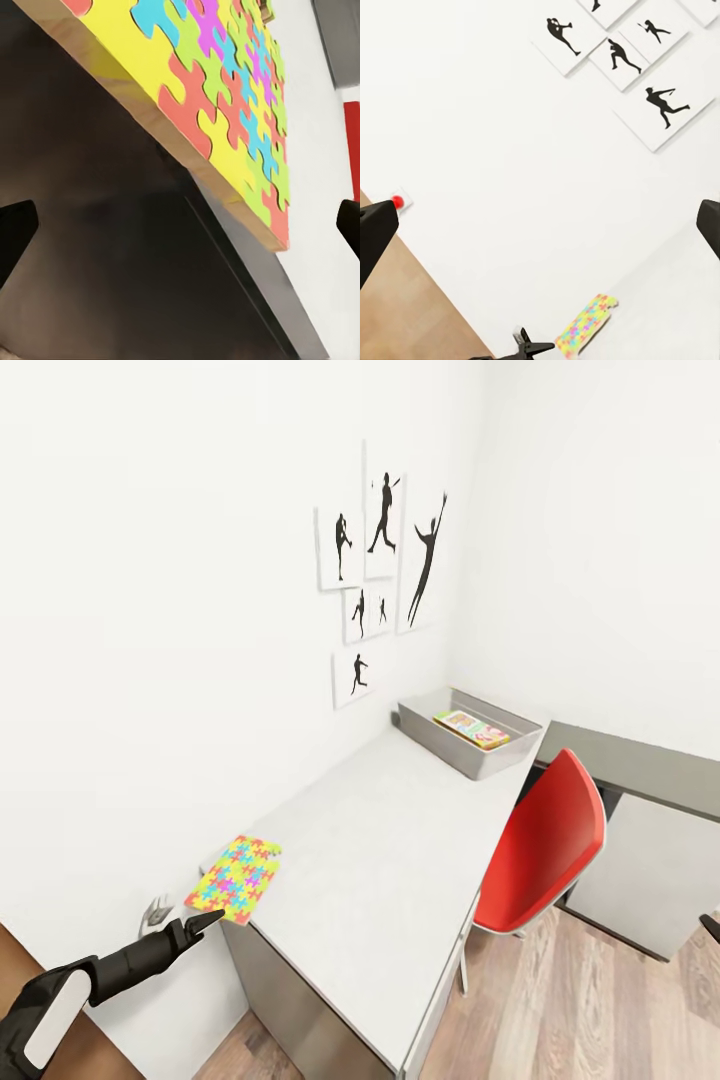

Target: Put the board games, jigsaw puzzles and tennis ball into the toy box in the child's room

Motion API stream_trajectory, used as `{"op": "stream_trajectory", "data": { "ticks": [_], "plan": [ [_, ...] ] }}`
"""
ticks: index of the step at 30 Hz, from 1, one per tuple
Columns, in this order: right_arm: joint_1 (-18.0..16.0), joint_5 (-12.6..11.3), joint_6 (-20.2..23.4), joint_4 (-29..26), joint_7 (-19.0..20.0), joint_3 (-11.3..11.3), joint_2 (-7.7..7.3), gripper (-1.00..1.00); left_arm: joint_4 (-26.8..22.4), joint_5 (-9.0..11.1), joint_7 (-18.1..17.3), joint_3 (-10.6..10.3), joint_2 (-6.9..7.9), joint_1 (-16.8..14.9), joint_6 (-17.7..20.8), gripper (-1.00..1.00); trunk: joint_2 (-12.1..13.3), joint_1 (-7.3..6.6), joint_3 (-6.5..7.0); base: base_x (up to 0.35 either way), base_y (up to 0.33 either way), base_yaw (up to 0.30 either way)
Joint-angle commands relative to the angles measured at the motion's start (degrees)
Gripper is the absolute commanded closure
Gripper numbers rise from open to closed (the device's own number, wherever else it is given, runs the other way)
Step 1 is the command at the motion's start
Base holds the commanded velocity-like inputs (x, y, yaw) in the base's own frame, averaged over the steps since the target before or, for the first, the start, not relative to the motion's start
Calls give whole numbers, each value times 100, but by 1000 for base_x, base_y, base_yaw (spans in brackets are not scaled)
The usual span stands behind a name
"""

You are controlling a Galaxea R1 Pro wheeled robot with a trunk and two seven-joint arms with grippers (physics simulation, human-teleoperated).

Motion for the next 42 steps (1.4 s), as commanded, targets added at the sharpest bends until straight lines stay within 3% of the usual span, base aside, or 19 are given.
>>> {"op": "stream_trajectory", "data": {
  "ticks": [1, 4, 42],
  "plan": [
    [2, -21, 60, -3, 3, 1, -1, -100, 0, 23, -7, 6, 0, -3, 36, -100, -45, 23, -23, 0, 0, 0],
    [2, -21, 60, -2, 3, 4, 0, -100, -1, 26, -7, 8, 0, -3, 35, -100, -165, 89, -77, 0, 0, 0],
    [2, -21, 60, 4, 3, -3, -4, -100, -3, 28, -15, 6, -9, -3, 35, -100, -165, 89, -77, 23, 0, 0]
  ]
}}
